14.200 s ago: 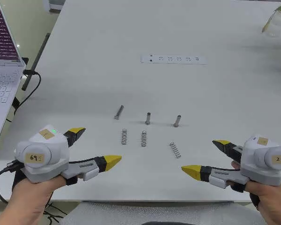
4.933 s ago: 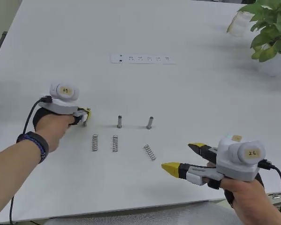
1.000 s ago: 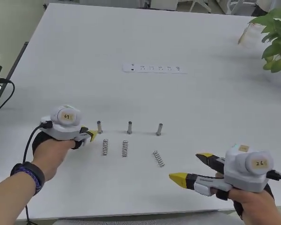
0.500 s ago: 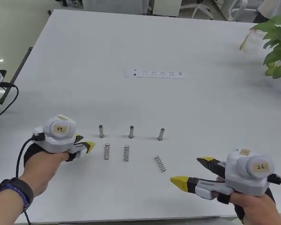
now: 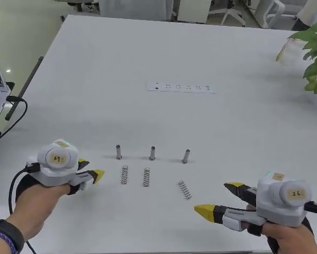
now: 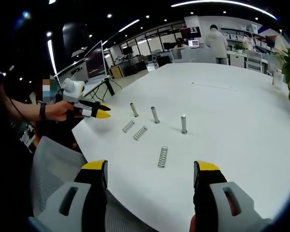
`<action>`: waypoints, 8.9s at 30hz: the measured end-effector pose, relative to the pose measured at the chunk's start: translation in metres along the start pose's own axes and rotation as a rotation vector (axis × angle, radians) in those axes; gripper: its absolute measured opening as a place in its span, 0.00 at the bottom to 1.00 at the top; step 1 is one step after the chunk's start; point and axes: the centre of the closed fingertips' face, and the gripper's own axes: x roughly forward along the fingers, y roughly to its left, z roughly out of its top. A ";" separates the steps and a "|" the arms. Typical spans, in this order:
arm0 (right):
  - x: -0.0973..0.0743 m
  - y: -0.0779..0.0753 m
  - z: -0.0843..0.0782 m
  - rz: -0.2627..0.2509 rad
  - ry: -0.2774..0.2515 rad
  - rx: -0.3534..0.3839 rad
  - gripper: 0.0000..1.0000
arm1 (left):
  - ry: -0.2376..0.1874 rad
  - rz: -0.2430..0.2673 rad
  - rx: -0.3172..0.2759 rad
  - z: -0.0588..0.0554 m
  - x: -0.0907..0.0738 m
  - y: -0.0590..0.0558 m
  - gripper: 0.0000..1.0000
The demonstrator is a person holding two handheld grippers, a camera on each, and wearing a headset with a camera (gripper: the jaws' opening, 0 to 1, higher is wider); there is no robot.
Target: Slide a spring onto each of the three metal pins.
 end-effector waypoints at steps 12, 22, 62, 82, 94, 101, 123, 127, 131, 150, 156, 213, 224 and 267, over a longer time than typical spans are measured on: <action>0.004 0.000 0.000 0.013 0.013 -0.012 0.71 | -0.051 -0.011 0.001 -0.002 -0.019 -0.004 0.34; 0.006 0.000 -0.001 0.022 0.024 -0.024 0.71 | -0.078 -0.014 -0.005 -0.001 -0.037 -0.010 0.41; 0.009 -0.001 -0.009 0.030 0.041 -0.013 0.71 | -0.107 -0.035 -0.044 -0.007 -0.061 -0.031 0.60; 0.010 0.004 -0.016 0.038 0.078 -0.032 0.70 | -0.092 -0.051 -0.072 -0.018 -0.054 -0.045 0.60; 0.006 -0.002 -0.016 0.031 0.081 -0.036 0.73 | -0.088 -0.060 -0.078 -0.006 -0.033 -0.050 0.58; 0.006 -0.001 -0.018 0.031 0.081 -0.029 0.73 | -0.083 -0.064 -0.071 0.002 -0.021 -0.053 0.56; 0.003 0.002 -0.019 0.041 0.079 -0.018 0.74 | -0.054 -0.059 -0.116 0.003 0.014 -0.053 0.49; 0.002 0.001 -0.018 0.038 0.076 -0.014 0.73 | -0.049 -0.061 -0.122 0.004 0.021 -0.052 0.47; 0.002 0.000 -0.018 0.032 0.069 -0.007 0.73 | -0.038 -0.058 -0.127 0.002 0.028 -0.051 0.46; -0.002 0.000 -0.025 0.033 0.075 0.002 0.72 | 0.016 -0.062 -0.169 -0.017 0.056 -0.053 0.35; -0.001 -0.002 -0.023 0.035 0.075 -0.002 0.72 | 0.022 -0.062 -0.144 -0.013 0.063 -0.052 0.31; 0.004 0.004 -0.016 0.059 0.076 -0.022 0.70 | 0.064 -0.051 0.029 -0.025 0.030 -0.045 0.02; 0.009 0.009 -0.011 0.078 0.072 -0.029 0.68 | 0.054 -0.048 0.035 -0.024 0.014 -0.044 0.02; 0.041 0.042 0.007 0.211 0.050 -0.055 0.52 | -0.016 -0.210 0.196 0.007 -0.006 -0.121 0.02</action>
